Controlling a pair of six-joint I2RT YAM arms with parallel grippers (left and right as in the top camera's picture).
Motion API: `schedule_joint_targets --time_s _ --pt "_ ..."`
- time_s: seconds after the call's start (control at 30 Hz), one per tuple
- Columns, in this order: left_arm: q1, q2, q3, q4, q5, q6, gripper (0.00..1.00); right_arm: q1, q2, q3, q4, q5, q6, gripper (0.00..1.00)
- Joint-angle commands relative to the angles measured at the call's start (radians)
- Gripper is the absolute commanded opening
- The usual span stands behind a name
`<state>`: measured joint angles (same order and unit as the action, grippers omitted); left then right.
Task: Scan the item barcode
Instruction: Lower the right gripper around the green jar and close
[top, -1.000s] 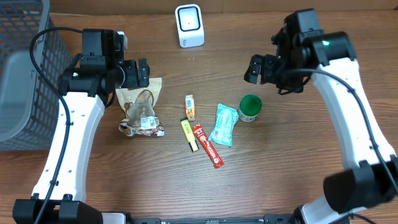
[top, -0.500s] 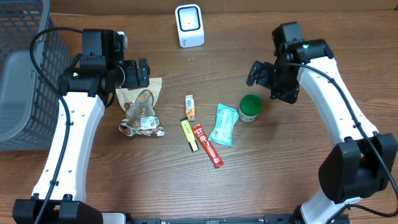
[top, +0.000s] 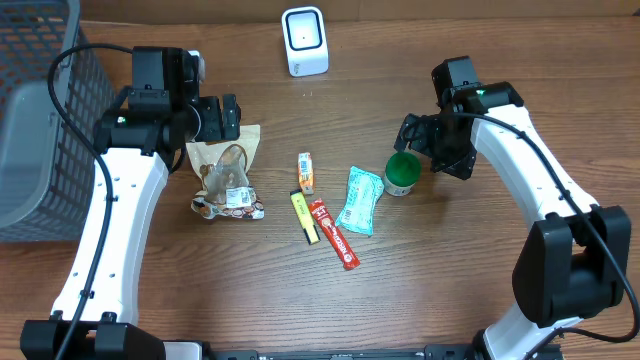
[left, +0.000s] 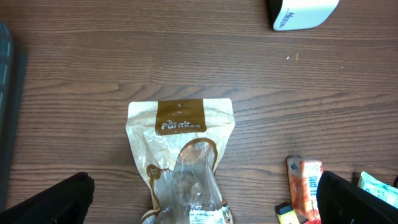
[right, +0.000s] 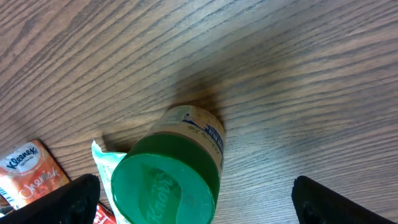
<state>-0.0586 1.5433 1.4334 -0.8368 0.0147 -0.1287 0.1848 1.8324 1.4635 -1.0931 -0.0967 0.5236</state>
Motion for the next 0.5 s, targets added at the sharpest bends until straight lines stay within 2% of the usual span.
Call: schedule_joint_targets --time_s 0.0,0.47 --pt "-0.001 0.007 0.006 0.003 0.004 -0.006 1.00 0.011 -0.006 -0.010 0.010 0.010 0.007 1.00" --pt "-0.001 0.007 0.006 0.003 0.004 -0.006 1.00 0.064 -0.006 -0.012 0.025 0.048 0.000 1.00"
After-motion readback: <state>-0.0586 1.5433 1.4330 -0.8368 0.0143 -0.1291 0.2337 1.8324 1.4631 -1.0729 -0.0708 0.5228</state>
